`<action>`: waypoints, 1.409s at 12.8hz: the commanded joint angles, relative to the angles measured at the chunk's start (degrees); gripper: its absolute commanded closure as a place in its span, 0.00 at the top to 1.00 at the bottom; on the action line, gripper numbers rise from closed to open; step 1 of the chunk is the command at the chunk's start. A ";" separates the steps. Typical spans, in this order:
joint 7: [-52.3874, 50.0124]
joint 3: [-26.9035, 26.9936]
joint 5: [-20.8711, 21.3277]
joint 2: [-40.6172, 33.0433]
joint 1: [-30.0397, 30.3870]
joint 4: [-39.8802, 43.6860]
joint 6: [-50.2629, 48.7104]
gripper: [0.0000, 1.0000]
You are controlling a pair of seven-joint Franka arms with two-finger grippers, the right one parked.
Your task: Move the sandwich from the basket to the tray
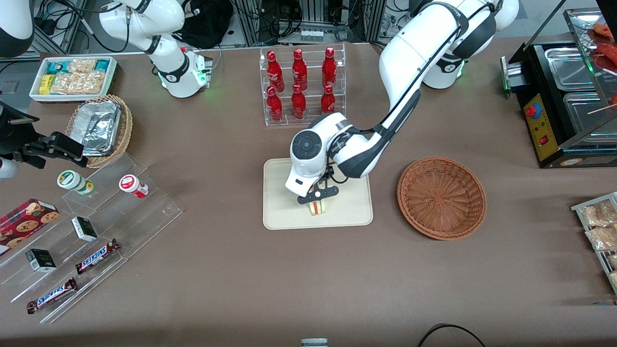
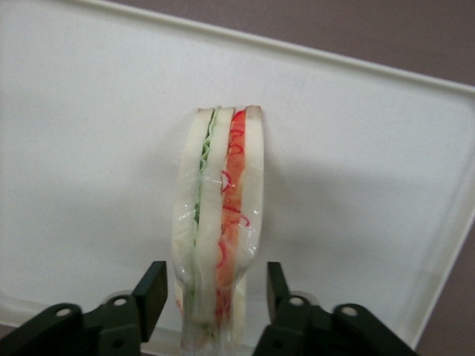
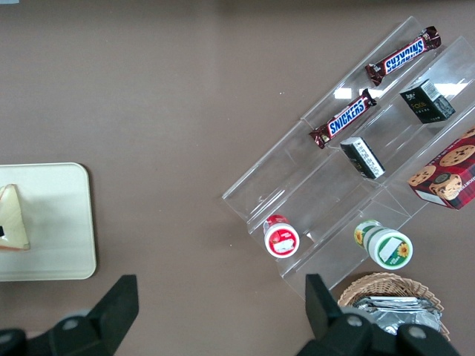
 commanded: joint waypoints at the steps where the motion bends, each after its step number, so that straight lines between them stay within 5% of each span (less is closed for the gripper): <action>1: 1.12 0.73 0.94 -6.11 -0.27 -0.18 -5.59 1.00; 8: 14.15 0.82 0.85 -15.35 7.02 -2.02 -18.69 1.00; 18: 39.01 0.64 -0.03 -33.90 28.29 -21.88 -19.93 1.00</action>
